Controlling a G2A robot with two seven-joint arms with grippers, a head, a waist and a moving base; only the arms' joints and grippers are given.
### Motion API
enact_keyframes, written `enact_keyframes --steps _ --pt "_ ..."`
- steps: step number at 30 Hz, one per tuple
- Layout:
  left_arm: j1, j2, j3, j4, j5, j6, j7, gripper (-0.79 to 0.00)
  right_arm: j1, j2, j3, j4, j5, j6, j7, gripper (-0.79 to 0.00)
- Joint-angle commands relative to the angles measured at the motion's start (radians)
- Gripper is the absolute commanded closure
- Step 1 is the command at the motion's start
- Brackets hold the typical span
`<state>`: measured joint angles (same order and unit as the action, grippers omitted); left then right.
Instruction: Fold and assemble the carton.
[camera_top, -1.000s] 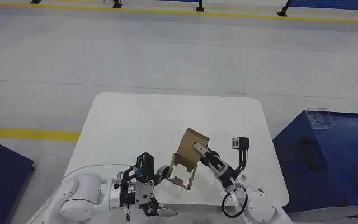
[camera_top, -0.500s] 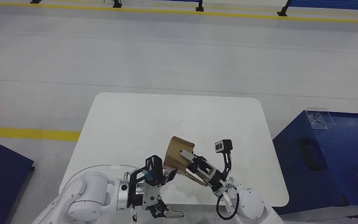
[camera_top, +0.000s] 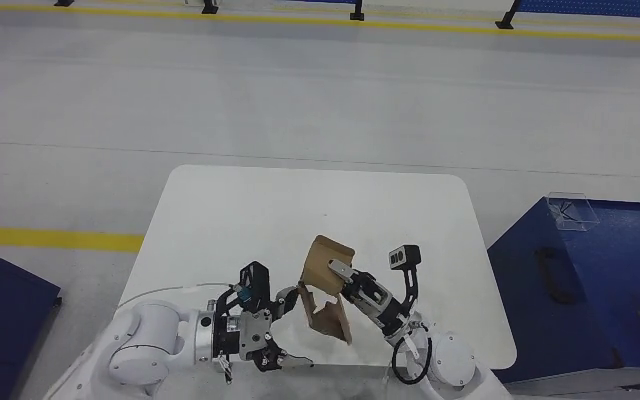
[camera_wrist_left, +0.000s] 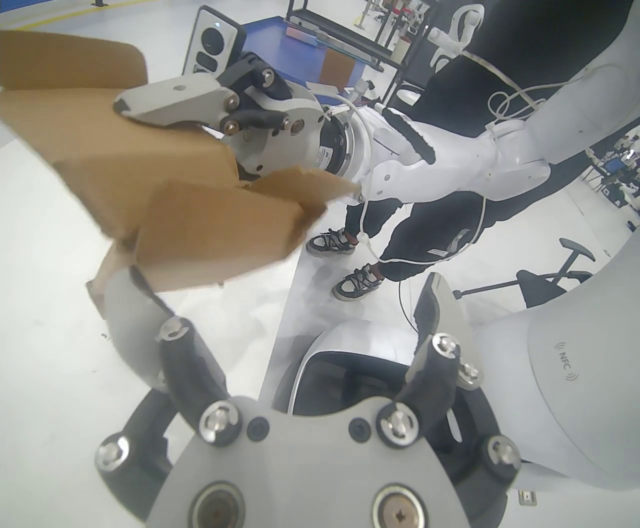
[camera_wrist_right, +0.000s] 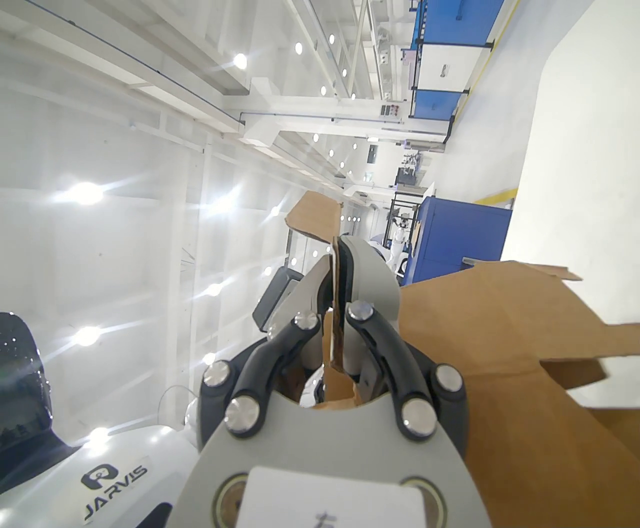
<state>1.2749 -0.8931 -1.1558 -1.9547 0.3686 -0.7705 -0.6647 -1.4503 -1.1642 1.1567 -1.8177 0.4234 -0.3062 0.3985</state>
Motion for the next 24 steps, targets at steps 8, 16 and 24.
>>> enact_keyframes --steps 8,16,24 --pt "0.032 0.02 -0.117 0.028 -0.012 0.005 -0.008 -0.785 -0.001 0.001 0.046 0.002 0.062 0.027 0.001 0.0" --pt "0.032 0.02 -0.117 0.028 -0.012 0.005 -0.008 -0.785 -0.008 -0.002 0.035 -0.01 0.087 0.037 0.002 0.0" --pt "0.135 0.004 -0.252 -0.075 0.417 0.152 0.469 -0.785 0.006 -0.026 0.029 -0.005 0.579 0.123 0.025 0.0"
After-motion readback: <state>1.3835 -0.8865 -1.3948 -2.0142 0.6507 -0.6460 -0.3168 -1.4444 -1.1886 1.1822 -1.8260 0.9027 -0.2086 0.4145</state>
